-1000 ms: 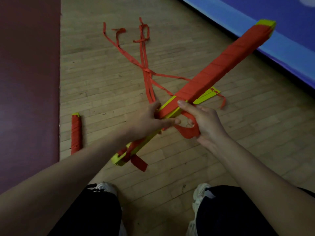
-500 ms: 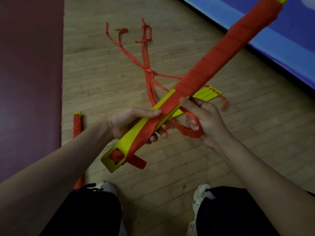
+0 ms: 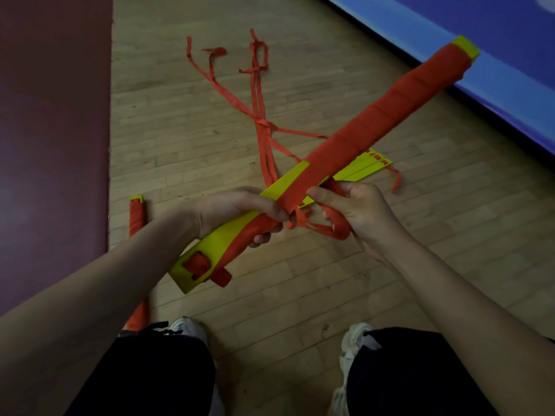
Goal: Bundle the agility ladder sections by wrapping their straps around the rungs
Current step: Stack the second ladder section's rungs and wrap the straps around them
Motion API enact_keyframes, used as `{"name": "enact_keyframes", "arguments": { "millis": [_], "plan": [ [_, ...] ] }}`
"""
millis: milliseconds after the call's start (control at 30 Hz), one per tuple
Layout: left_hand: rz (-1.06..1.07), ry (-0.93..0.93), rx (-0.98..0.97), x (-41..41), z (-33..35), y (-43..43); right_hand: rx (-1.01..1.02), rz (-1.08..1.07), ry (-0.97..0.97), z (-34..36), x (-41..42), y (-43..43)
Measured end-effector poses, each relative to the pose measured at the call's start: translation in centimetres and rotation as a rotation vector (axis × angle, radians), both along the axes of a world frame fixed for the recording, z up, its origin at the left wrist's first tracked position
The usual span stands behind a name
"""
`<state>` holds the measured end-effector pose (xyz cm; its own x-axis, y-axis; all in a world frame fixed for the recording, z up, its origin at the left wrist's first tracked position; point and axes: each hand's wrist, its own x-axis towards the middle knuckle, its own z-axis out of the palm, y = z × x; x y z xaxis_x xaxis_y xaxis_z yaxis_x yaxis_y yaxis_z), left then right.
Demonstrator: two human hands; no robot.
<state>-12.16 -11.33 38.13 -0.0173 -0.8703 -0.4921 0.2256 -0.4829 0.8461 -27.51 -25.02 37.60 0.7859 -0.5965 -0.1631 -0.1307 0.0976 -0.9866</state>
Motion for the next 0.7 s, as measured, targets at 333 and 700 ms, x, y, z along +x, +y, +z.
{"name": "enact_keyframes", "arguments": {
  "millis": [333,700],
  "plan": [
    [0.057,-0.195,-0.037,0.6,1.1,0.4,-0.008,0.064,0.108,-0.4,-0.4,-0.4],
    [0.299,-0.588,0.049,-0.6,0.0,-0.8,-0.223,-0.133,0.085,-0.3,0.7,0.8]
  ]
}}
